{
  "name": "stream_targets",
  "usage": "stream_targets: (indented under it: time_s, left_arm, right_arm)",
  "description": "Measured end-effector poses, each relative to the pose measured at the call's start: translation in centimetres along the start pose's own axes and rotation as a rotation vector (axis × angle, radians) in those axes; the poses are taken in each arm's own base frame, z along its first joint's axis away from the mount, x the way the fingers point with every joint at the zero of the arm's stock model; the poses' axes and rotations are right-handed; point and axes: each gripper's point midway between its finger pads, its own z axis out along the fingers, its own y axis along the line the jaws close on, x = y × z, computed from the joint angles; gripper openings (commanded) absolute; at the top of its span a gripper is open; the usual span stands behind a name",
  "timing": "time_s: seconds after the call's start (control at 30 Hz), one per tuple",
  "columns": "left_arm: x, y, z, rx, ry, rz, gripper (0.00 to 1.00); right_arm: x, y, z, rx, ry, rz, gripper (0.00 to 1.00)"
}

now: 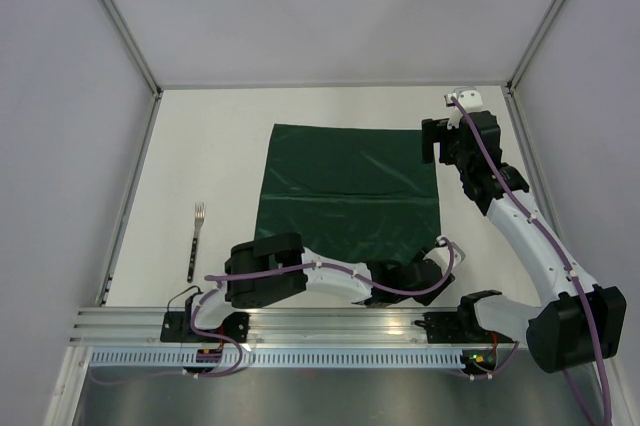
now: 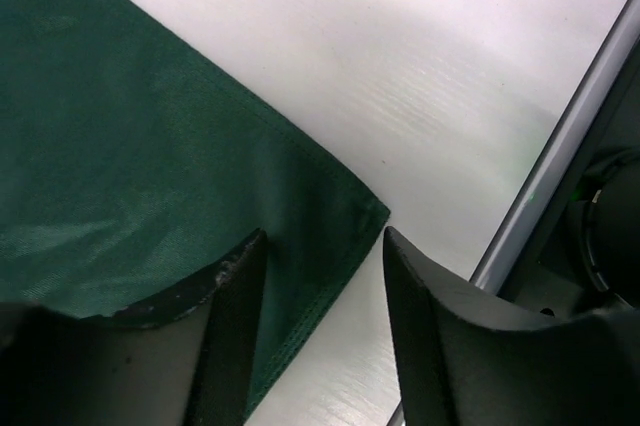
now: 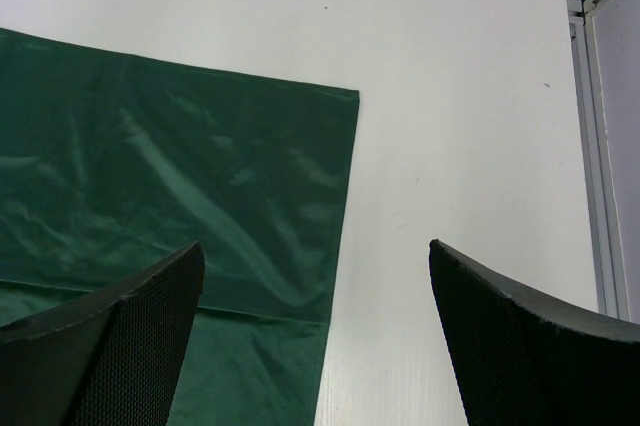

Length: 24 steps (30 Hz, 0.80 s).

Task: Fold the napkin, place the utensils inside, and roll it up
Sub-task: Fold the napkin

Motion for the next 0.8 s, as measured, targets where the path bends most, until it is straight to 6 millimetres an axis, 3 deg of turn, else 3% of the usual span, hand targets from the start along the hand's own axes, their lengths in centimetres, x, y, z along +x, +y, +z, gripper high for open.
stream_targets:
  time_s: [0.13,0.47,0.8]
  left_arm:
    - [0.0,0.1,0.2,-0.007,-0.007,0.001,0.34]
    - [-0.1,0.5,0.2,-0.027,-0.010,0.002,0.05]
    - [-0.1,1.1,0.2,-0.054,-0.011,0.003,0.02]
  right_arm:
    - [0.0,0.0,0.0,0.000,0.000,0.000,0.98]
    - [0.0,0.0,0.0,0.000,0.000,0.000,0.98]
    - [0.0,0.0,0.0,0.000,0.000,0.000,0.98]
